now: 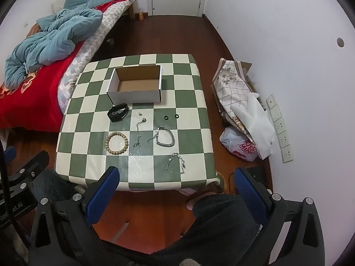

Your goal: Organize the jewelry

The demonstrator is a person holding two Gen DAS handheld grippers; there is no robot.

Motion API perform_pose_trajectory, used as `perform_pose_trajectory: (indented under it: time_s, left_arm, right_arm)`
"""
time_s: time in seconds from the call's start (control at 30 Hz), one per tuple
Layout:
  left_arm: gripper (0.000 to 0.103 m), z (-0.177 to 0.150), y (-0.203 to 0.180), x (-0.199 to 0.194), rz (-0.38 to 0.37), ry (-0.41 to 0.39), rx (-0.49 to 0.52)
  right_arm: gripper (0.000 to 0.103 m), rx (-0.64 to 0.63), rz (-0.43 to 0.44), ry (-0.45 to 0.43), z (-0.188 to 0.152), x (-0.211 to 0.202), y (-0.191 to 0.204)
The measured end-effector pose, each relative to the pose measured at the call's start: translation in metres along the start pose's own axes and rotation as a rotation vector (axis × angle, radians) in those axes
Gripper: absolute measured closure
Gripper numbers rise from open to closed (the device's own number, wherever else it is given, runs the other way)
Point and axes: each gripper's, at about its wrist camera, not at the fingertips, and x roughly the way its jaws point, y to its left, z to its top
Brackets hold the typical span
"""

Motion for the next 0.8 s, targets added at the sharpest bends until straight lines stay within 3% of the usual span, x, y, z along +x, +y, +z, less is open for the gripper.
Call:
perform_pose_trajectory:
  time_s: [0.8]
  left_arm:
    - [0.0, -0.009, -0.002, -0.002, 0.006, 0.018, 0.013]
  right_arm:
    - [0.0, -0.01, 0.0, 0.008, -0.004, 0.0, 0.002]
